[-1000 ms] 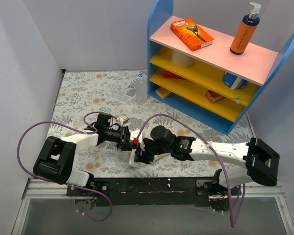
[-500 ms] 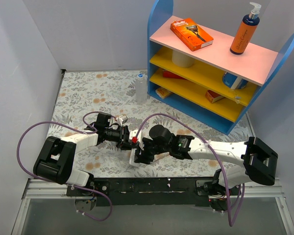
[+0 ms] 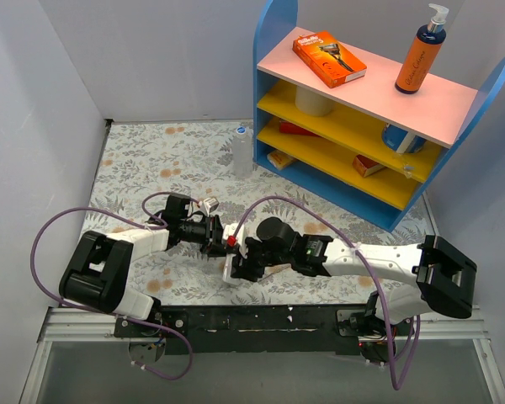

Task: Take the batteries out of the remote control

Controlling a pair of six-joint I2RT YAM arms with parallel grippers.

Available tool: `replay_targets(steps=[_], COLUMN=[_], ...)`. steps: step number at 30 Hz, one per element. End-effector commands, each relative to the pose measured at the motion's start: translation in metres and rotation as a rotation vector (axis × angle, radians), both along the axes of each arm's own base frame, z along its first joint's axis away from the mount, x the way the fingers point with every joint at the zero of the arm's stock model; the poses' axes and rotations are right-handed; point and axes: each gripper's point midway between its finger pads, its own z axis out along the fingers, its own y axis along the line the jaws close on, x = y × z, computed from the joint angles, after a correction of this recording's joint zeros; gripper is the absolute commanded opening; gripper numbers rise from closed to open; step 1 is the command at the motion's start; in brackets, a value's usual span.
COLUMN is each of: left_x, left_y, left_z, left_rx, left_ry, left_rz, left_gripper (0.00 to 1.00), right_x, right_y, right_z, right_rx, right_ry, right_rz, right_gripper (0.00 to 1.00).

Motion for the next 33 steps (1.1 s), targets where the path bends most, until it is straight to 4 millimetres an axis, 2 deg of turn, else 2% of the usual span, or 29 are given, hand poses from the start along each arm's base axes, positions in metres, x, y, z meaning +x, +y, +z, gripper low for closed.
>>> replay_targets(steps=[1,10,15,27,33], left_x=[-0.011,-0.014,-0.013,-0.012,-0.012], left_y=[-0.002,-0.001,0.001,0.003,0.004], left_z=[0.020,0.022,0.021,0.019,0.018], left_rx=[-0.101,-0.135,-0.144,-0.148,-0.147], left_ry=[0.041,0.067,0.097,0.115,0.119], left_rz=[-0.060,-0.071,-0.062,-0.051,-0.051], left_gripper=[0.00,0.00,0.00,0.00,0.00], right_x=[-0.002,0.000,-0.008,-0.005,-0.006], right_y=[-0.005,-0.018,-0.014,-0.011,-0.007], right_z=[-0.007,-0.022,-0.020,-0.028,-0.020], right_rx=[-0.005,-0.066,-0.047,-0.075,-0.047], right_ry=[-0.011,-0.139,-0.181,-0.224,-0.241], right_rz=[-0.013,-0.045,-0.040,-0.080,-0.053], right_gripper=[0.47,0.46,0.45,0.45,0.47])
